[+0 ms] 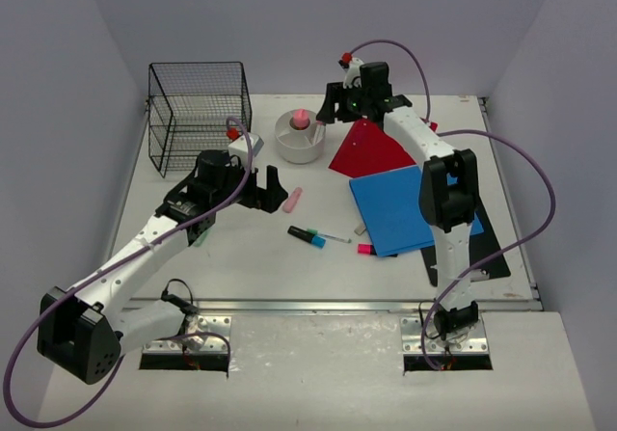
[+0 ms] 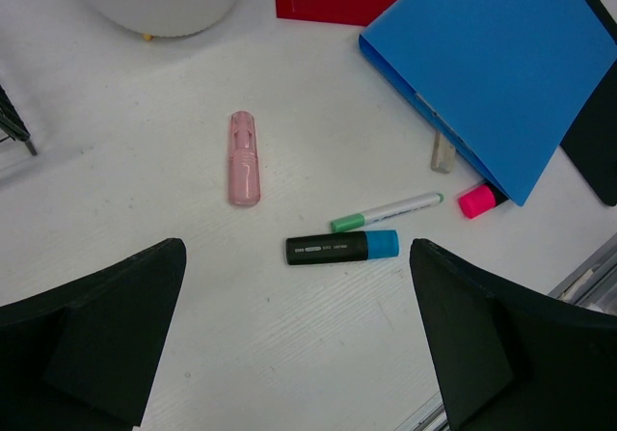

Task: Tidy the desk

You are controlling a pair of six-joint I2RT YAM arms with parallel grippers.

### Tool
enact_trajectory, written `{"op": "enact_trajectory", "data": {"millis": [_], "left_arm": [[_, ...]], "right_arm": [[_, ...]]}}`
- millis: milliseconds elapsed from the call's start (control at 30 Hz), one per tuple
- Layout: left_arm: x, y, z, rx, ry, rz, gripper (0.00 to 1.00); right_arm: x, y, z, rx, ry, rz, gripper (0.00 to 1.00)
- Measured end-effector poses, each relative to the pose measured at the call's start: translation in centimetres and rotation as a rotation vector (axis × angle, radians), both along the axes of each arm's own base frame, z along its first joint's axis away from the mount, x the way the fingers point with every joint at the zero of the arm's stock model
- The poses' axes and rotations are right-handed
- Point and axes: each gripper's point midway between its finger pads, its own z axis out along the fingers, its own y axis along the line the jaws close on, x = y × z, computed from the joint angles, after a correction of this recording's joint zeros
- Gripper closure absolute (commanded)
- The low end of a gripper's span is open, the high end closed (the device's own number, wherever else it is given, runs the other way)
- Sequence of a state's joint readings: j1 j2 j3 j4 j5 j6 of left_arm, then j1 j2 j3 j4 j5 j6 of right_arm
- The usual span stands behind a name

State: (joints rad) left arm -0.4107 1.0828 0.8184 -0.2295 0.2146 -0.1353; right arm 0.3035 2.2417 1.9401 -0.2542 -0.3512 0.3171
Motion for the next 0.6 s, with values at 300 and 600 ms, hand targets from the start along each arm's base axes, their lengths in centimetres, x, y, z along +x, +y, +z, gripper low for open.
{"op": "enact_trajectory", "data": {"millis": [300, 600], "left_arm": [[0.0, 0.0, -0.1, 0.001, 0.003, 0.001, 0.0], [0.0, 0.3, 1.1, 0.026, -0.02, -0.005, 0.0]], "right_arm": [[-1.9, -0.3, 0.8, -0.06, 0.012, 0.092, 0.44], [-10.4, -1.5, 7.0, -0.242, -0.077, 0.351, 0.44]]}}
